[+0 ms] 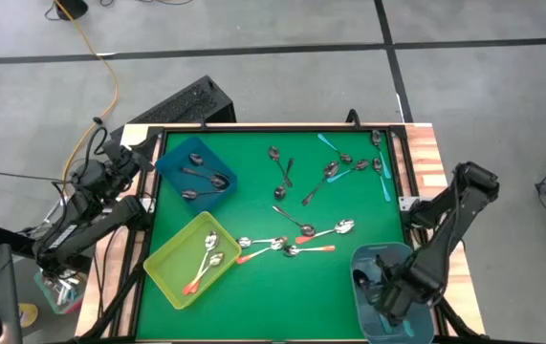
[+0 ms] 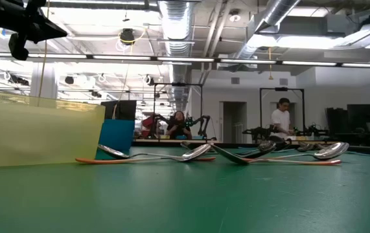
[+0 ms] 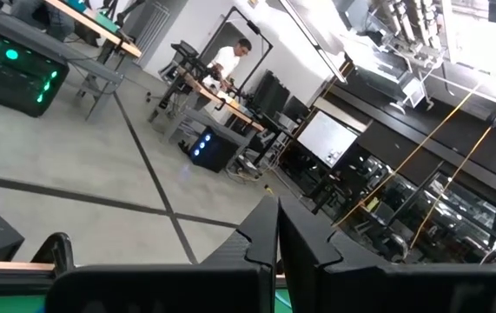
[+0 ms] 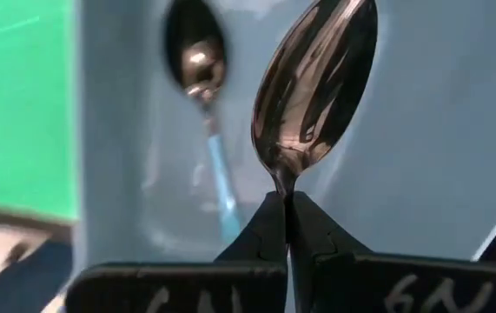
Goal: Sort silverware by color (type)
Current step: Put the blue spoon into the blue bin
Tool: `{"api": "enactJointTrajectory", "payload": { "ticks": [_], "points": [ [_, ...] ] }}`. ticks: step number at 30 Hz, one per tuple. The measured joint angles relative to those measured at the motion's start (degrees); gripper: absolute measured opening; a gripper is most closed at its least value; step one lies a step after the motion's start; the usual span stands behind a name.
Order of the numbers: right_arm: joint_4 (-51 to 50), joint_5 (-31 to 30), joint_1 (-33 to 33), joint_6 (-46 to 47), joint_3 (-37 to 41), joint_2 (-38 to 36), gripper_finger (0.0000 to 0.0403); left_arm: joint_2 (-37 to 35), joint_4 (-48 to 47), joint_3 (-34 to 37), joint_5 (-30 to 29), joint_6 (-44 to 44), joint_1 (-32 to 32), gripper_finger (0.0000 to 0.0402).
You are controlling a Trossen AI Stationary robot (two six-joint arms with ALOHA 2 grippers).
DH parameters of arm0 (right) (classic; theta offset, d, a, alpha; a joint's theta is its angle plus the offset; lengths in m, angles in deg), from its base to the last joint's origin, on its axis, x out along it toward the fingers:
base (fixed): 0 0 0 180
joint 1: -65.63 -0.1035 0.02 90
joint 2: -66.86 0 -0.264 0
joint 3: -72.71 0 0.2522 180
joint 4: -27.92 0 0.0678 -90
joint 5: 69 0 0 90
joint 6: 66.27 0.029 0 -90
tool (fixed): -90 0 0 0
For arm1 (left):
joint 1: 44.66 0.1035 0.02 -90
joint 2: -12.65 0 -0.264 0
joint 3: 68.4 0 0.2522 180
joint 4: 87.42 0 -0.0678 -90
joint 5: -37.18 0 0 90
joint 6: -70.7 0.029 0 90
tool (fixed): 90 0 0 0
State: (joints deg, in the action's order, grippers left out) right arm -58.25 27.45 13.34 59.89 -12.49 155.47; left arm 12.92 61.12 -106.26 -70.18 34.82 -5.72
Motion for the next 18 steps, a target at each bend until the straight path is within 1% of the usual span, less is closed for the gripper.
{"api": "enactJointTrajectory", "payload": {
  "ticks": [3, 10, 18],
  "points": [
    [-1.61, -0.37, 0.01, -0.15, 0.05, 2.52, 0.0005, 0.0, 0.0, 0.0, 0.01, -0.05, 0.0, 0.0],
    [-0.31, -0.45, -1.34, -3.02, 0.37, 8.7, 0.0005, -0.02, -0.04, 0.0, -0.08, 0.87, 0.0, 0.0],
    [2.81, -0.49, -2.21, -3.19, 0.39, 13.3, 0.0005, -0.01, -1.96, 0.0, -2.67, 0.97, 0.0, 0.0]
  ]
}}
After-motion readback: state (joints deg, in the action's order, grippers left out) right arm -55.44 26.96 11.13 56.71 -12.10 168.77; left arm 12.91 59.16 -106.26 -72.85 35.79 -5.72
